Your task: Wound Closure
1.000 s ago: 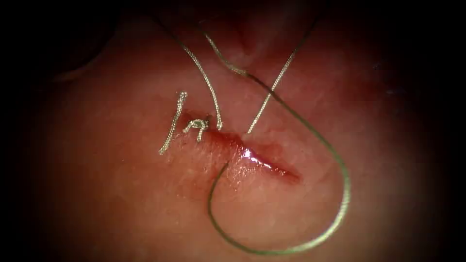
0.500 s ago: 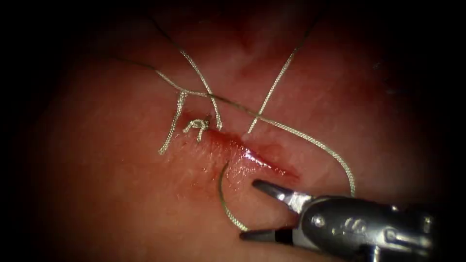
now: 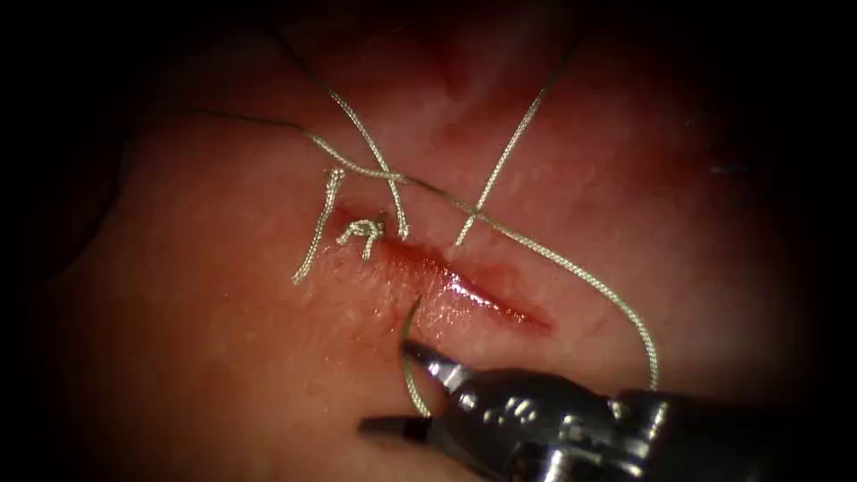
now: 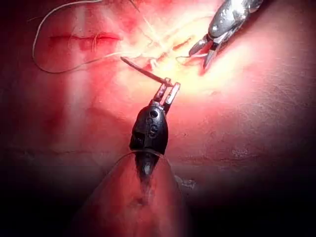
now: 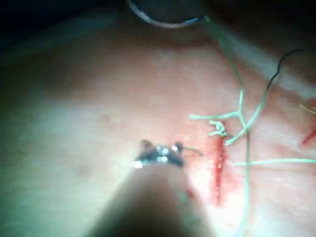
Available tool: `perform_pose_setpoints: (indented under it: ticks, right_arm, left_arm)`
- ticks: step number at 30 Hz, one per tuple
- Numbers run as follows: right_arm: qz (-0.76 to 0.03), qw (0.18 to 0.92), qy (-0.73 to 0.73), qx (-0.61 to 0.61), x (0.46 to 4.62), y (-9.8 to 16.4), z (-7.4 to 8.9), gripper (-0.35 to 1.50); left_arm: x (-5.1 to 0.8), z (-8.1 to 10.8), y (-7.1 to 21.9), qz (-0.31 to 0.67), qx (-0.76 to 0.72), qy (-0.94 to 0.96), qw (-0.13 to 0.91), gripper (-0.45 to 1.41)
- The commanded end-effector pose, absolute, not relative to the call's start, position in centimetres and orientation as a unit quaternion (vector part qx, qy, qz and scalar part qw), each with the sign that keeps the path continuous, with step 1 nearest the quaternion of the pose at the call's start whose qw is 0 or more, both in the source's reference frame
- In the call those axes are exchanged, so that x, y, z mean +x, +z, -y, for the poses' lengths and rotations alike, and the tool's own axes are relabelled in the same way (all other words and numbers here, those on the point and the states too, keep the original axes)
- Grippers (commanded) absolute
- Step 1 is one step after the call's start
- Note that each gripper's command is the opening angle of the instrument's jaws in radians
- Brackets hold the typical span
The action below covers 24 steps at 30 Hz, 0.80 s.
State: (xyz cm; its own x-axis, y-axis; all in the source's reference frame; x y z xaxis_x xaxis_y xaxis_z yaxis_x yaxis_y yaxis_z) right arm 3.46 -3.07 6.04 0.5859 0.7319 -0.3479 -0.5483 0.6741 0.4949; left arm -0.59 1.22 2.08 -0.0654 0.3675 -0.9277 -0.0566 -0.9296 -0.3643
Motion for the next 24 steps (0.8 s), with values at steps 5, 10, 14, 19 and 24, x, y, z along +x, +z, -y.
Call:
perform_pose_setpoints:
  ticks: [5,10,14,19,24]
  right_arm:
    - [-0.232,0.868,0.412,0.149,3.69,6.18,3.03,1.11]
    - [-0.198,0.87,0.425,0.15,3.72,6.31,3.14,1.03]
    - [-0.173,0.879,0.418,0.148,3.69,6.41,3.21,0.96]
    - [-0.19,0.873,0.429,0.133,3.67,6.34,3.15,-0.35]
    - [-0.213,0.877,0.417,0.109,3.46,5.95,3.15,-0.35]
  left_arm:
    - [-0.67,-1.16,2.11,0.119,-0.67,0.719,0.145,-0.45]
    - [-0.73,-1.14,2.1,0.122,-0.673,0.716,0.141,-0.45]
    - [-0.78,-1.12,2.12,0.122,-0.674,0.716,0.139,-0.45]
    - [-0.85,-1.09,2.15,0.122,-0.675,0.714,0.136,-0.45]
    - [-0.97,-1.06,2.17,0.122,-0.679,0.711,0.133,-0.45]
